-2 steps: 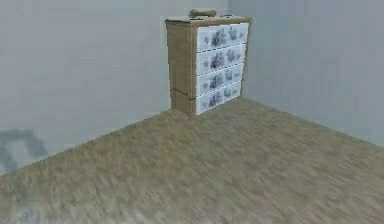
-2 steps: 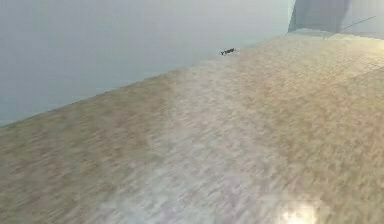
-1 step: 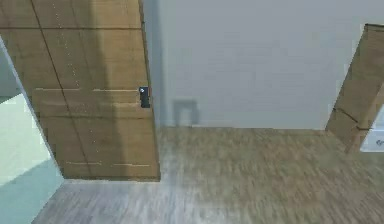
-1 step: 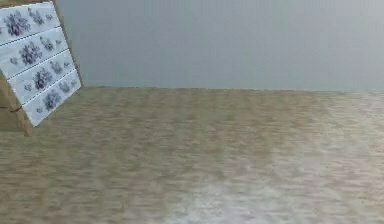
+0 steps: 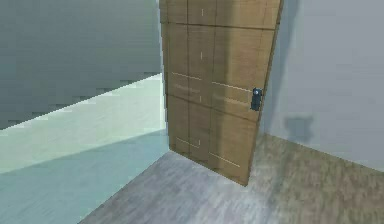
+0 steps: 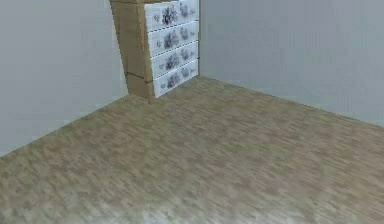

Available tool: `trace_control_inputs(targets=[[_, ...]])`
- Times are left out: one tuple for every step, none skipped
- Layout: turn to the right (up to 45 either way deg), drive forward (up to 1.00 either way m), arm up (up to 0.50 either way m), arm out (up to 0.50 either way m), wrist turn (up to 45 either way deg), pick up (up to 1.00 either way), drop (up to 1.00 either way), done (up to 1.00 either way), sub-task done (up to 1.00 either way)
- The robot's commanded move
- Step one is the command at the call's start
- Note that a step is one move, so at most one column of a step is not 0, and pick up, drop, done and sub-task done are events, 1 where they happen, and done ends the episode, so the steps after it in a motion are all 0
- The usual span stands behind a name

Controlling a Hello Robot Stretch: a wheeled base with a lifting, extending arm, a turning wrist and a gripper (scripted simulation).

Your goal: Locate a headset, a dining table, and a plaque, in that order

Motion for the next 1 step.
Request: trace_control_inputs(targets=[[0.0, 0.15, 0.0, 0.0, 0.0, 0.0, 0.0, 0.0, 0.0]])
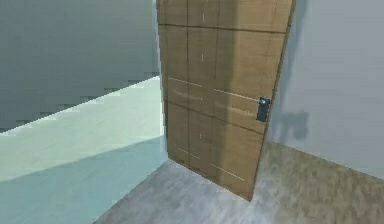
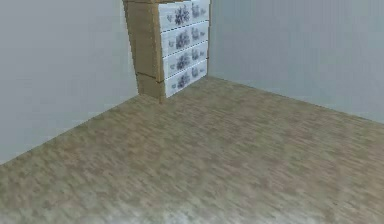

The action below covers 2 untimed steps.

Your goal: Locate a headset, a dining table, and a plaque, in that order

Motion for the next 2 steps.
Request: trace_control_inputs(targets=[[-24.0, 0.0, 0.0, 0.0, 0.0, 0.0, 0.0, 0.0, 0.0], [0.0, 1.0, 0.0, 0.0, 0.0, 0.0, 0.0, 0.0, 0.0]])
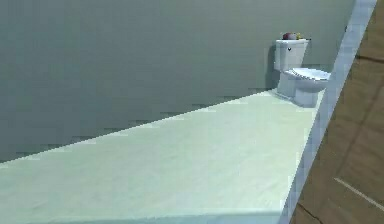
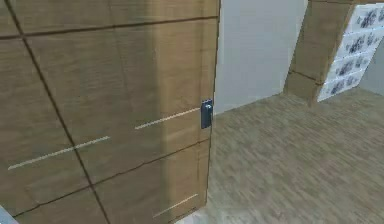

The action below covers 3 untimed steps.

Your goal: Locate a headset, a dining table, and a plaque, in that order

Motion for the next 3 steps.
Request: trace_control_inputs(targets=[[0.0, 1.0, 0.0, 0.0, 0.0, 0.0, 0.0, 0.0, 0.0], [-21.0, 0.0, 0.0, 0.0, 0.0, 0.0, 0.0, 0.0, 0.0], [0.0, 0.1, 0.0, 0.0, 0.0, 0.0, 0.0, 0.0, 0.0]])
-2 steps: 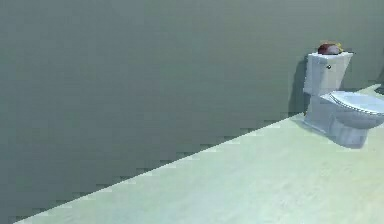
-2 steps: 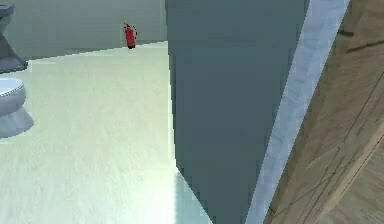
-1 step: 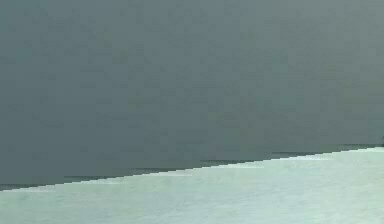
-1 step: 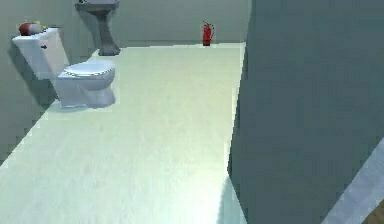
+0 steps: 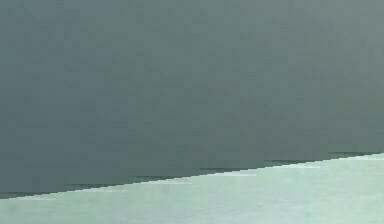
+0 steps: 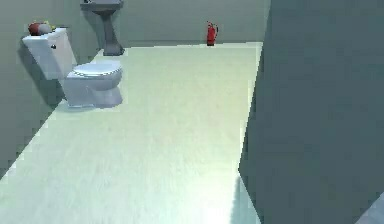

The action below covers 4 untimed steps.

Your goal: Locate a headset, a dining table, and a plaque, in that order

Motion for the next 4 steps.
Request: trace_control_inputs(targets=[[45.0, 0.0, 0.0, 0.0, 0.0, 0.0, 0.0, 0.0, 0.0], [36.0, 0.0, 0.0, 0.0, 0.0, 0.0, 0.0, 0.0, 0.0], [0.0, 0.45, 0.0, 0.0, 0.0, 0.0, 0.0, 0.0, 0.0], [9.0, 0.0, 0.0, 0.0, 0.0, 0.0, 0.0, 0.0, 0.0]])
